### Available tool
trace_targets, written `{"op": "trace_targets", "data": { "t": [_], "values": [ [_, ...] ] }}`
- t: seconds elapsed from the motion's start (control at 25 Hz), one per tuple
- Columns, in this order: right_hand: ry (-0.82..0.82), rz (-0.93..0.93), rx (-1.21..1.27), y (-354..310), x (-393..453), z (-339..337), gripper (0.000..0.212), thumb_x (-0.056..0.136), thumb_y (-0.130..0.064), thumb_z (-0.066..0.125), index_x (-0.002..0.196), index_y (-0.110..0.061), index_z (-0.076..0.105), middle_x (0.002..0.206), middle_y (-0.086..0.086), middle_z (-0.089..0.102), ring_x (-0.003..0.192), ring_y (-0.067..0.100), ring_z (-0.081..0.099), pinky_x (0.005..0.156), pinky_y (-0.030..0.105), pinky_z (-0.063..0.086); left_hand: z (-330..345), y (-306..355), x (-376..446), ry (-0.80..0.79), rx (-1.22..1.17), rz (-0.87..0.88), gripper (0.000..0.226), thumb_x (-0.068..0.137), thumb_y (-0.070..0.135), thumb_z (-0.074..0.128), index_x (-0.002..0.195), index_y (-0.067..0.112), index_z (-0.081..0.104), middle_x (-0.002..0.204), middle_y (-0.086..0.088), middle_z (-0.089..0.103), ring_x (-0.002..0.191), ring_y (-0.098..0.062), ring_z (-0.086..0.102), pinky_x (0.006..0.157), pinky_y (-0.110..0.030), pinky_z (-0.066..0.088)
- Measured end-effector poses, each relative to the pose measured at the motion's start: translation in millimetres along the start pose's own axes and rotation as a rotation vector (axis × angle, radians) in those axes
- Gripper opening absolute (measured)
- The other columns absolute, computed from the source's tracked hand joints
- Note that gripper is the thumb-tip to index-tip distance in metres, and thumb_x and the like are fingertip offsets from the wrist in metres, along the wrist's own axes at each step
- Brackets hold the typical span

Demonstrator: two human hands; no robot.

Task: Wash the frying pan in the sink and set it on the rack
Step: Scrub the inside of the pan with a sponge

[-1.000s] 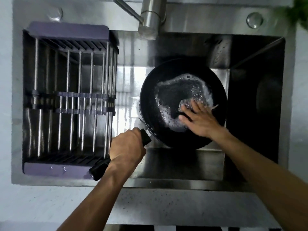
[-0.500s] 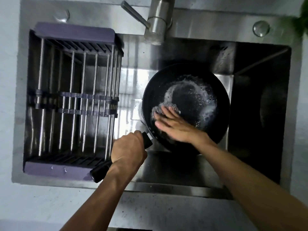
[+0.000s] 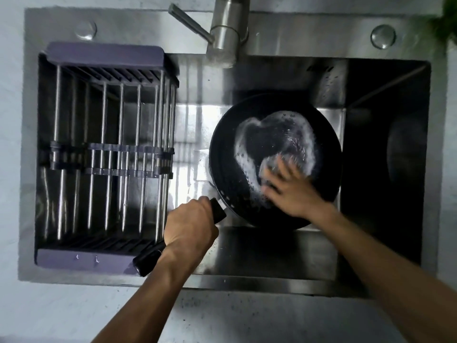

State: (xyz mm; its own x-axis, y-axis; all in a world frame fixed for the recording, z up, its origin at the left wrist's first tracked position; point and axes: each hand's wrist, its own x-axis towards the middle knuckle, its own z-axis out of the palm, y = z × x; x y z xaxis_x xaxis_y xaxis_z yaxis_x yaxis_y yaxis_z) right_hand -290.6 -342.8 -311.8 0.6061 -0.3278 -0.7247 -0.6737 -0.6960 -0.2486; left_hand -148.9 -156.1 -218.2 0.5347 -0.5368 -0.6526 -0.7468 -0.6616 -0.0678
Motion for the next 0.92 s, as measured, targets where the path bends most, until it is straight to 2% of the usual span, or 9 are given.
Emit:
{"op": "trace_targets", "data": {
  "t": [0.12,0.24,0.32,0.48,0.56,0.64,0.8,0.84,0.92],
  "values": [
    [-0.029,-0.309,0.328,-59.0,12.0,13.7,0.059,0.104,-0.051,0.030,0.157,-0.033,0.014,0.166,-0.001,-0.009,0.152,0.022,-0.013,0.116,0.028,-0.014,1.7,1.6,-0.9,-0.002,0.018,0.010,0.028,0.077,0.025,0.059,0.104,0.018,0.054,0.090,-0.003,0.065,0.077,-0.023,0.063,0.056,-0.028,0.035],
    [0.093,-0.045,0.247,-22.5,43.5,-33.1,0.059,0.103,-0.056,0.022,0.158,-0.037,0.008,0.165,-0.006,-0.018,0.150,0.017,-0.020,0.120,0.038,-0.010,-0.4,0.8,0.9,-0.001,-0.004,-0.003,0.027,0.076,0.026,0.059,0.102,0.019,0.055,0.087,-0.002,0.064,0.069,-0.022,0.055,0.056,-0.029,0.035],
    [0.033,0.095,0.169,-2.3,5.4,-7.4,0.062,0.102,-0.061,0.020,0.157,-0.039,0.004,0.164,-0.005,-0.022,0.149,0.019,-0.024,0.120,0.040,-0.012,-1.0,1.1,-0.8,0.008,-0.009,-0.004,0.026,0.077,0.023,0.058,0.103,0.018,0.055,0.086,-0.003,0.064,0.065,-0.022,0.050,0.056,-0.029,0.035],
    [0.006,-0.267,0.308,-49.6,25.3,-2.9,0.055,0.105,-0.051,0.026,0.157,-0.040,0.011,0.165,-0.006,-0.016,0.147,0.012,-0.022,0.115,0.032,-0.019,0.0,1.9,1.8,0.029,0.004,0.005,0.025,0.077,0.021,0.057,0.101,0.017,0.057,0.083,-0.003,0.064,0.062,-0.021,0.045,0.054,-0.029,0.036],
    [0.122,-0.061,0.134,-15.2,46.3,-31.7,0.058,0.104,-0.054,0.022,0.158,-0.039,0.005,0.164,-0.004,-0.019,0.149,0.018,-0.023,0.121,0.045,-0.012,1.1,1.0,2.0,0.026,-0.003,-0.001,0.026,0.076,0.021,0.056,0.101,0.018,0.057,0.083,-0.003,0.064,0.062,-0.020,0.045,0.055,-0.029,0.035],
    [0.122,0.104,0.059,10.7,20.7,-13.0,0.061,0.102,-0.058,0.019,0.158,-0.039,0.000,0.163,-0.003,-0.023,0.150,0.024,-0.023,0.120,0.047,-0.011,1.5,0.4,0.7,0.040,-0.002,-0.001,0.025,0.076,0.019,0.055,0.102,0.017,0.056,0.080,-0.002,0.062,0.062,-0.020,0.045,0.055,-0.029,0.035],
    [0.047,-0.322,0.314,-48.0,26.4,0.9,0.054,0.105,-0.050,0.027,0.156,-0.039,0.013,0.163,-0.012,-0.018,0.151,0.015,-0.019,0.118,0.035,-0.013,-1.1,1.2,-0.1,0.021,-0.019,0.015,0.026,0.076,0.020,0.056,0.102,0.018,0.057,0.084,-0.002,0.063,0.067,-0.022,0.054,0.056,-0.029,0.035],
    [0.110,-0.265,0.297,-42.7,42.8,-15.0,0.055,0.106,-0.049,0.026,0.157,-0.037,0.011,0.164,-0.009,-0.019,0.150,0.016,-0.020,0.119,0.038,-0.013,-1.6,1.5,0.7,0.013,-0.029,0.013,0.026,0.075,0.020,0.056,0.102,0.019,0.057,0.084,-0.002,0.064,0.067,-0.022,0.054,0.057,-0.029,0.036],
    [0.214,0.103,0.156,-14.6,42.4,-19.9,0.062,0.104,-0.053,0.020,0.158,-0.033,-0.001,0.164,0.002,-0.024,0.149,0.024,-0.025,0.121,0.047,-0.011,-2.2,1.3,1.0,0.015,-0.030,0.017,0.027,0.076,0.021,0.057,0.103,0.018,0.057,0.083,-0.002,0.062,0.064,-0.020,0.048,0.057,-0.029,0.037]
  ]
}}
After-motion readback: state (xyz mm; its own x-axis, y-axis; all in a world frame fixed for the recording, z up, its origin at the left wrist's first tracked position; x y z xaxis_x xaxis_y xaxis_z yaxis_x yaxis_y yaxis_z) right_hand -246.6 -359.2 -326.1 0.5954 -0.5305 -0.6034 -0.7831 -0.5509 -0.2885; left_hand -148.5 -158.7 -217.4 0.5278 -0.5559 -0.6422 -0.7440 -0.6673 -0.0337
